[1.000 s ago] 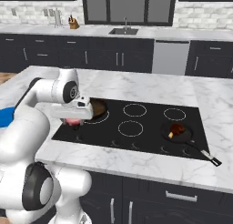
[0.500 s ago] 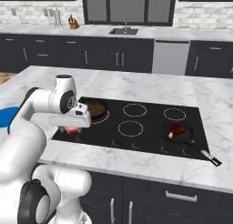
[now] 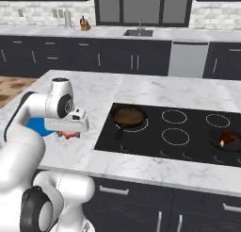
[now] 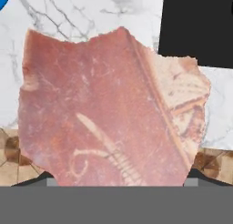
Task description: Place one of the steaks on the plate and the other in the bowl. Then place the bowl in the fridge.
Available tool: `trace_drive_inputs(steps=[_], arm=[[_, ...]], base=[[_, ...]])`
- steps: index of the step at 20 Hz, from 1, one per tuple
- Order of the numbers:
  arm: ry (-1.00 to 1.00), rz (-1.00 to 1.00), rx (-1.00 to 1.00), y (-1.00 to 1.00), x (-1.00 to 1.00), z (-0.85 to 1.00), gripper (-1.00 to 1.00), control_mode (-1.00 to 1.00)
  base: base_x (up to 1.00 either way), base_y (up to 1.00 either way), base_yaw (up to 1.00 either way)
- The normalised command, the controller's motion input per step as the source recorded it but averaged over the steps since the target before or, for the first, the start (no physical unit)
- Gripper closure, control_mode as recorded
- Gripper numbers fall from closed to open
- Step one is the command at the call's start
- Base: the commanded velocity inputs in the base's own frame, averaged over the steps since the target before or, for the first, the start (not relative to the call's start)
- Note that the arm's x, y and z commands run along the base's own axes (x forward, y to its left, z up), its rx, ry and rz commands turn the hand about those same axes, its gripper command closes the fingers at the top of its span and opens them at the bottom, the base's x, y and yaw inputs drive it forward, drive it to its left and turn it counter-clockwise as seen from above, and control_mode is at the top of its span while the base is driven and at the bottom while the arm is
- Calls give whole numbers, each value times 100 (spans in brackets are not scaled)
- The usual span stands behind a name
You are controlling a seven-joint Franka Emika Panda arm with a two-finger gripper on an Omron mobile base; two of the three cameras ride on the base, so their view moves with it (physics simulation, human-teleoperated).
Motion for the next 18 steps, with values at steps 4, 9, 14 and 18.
trace_drive_inputs(steps=[4, 9, 14, 18], arm=[[0, 0, 0, 0, 0, 0, 100, 100], [0, 0, 0, 0, 0, 0, 100, 100], [0, 0, 0, 0, 7, 0, 100, -100], [2, 11, 0, -5, 66, 0, 100, -100]], base=[[-4, 100, -6], [-4, 92, -5], [0, 6, 0], [0, 0, 0]])
